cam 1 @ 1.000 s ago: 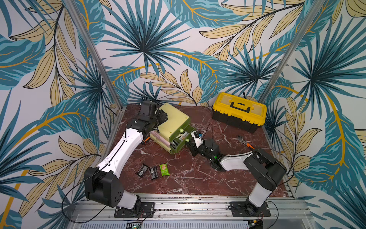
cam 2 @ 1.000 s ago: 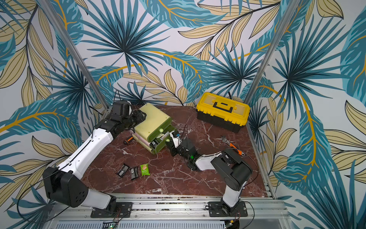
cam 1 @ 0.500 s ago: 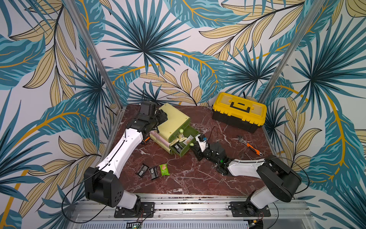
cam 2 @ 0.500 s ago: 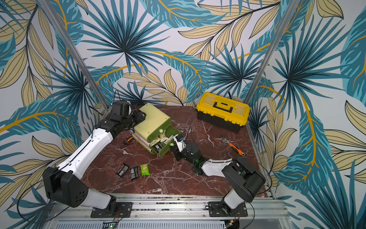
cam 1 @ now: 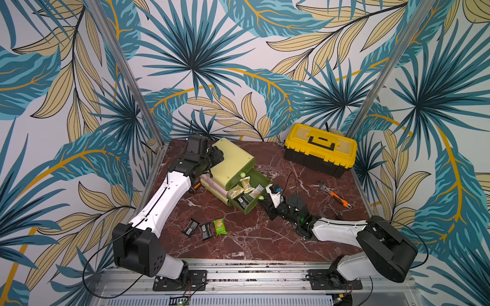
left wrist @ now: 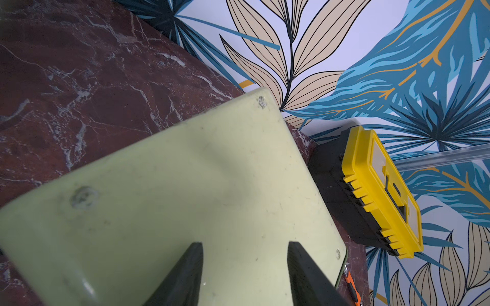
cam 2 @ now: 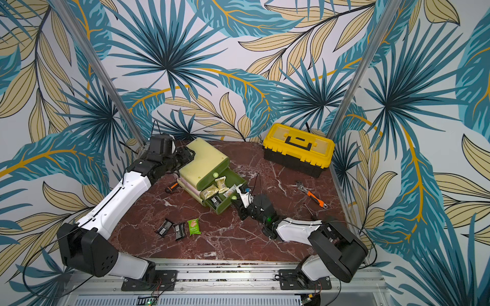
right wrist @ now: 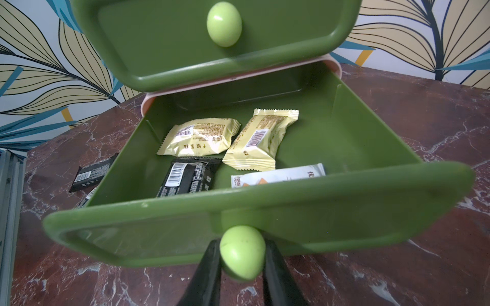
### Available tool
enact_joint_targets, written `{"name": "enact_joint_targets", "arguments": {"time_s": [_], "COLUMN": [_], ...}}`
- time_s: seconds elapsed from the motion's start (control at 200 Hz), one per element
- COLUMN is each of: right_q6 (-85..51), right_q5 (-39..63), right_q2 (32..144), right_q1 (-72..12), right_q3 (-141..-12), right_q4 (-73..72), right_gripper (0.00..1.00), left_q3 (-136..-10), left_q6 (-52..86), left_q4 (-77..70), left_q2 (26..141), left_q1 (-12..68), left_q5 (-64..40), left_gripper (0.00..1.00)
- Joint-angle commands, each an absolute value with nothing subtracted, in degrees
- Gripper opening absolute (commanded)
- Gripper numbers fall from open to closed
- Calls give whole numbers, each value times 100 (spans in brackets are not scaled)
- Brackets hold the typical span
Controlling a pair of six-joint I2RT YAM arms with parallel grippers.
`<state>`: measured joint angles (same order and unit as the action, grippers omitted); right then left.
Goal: Take the cookies out of the drawer
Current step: Open the drawer in the storage box.
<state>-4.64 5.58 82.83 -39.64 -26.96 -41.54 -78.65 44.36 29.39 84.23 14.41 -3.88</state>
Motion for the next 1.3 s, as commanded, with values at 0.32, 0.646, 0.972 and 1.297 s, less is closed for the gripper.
{"name": "enact_joint_targets", "arguments": {"time_s": [0.32,0.646,0.972,1.297], "right_q6": [-351,-438,-315,-2005], "right_q5": [585,424,333,-528], "right_q2": [8060,8030,7083,7153], "right_q1": [-4012,-4008,-4008,-4009], "right_q3": [-2399,-2408,-2991,-5215], "right_q4": [-4055,-3975,-1764,1864], "right_gripper": [16,39,60,60], "left_q3": [-7592,-7600,-7561,-7531], "left_q6": [4434,4447,4482,4498], "left_q4": [3406,3406,3380,3362], "left_q2": [8432,8446,8445,8429], "left_q1": [1369,1363,1368,1354], "left_q5": [-325,-336,-343,-333], "left_gripper": [56,55,55,56]}}
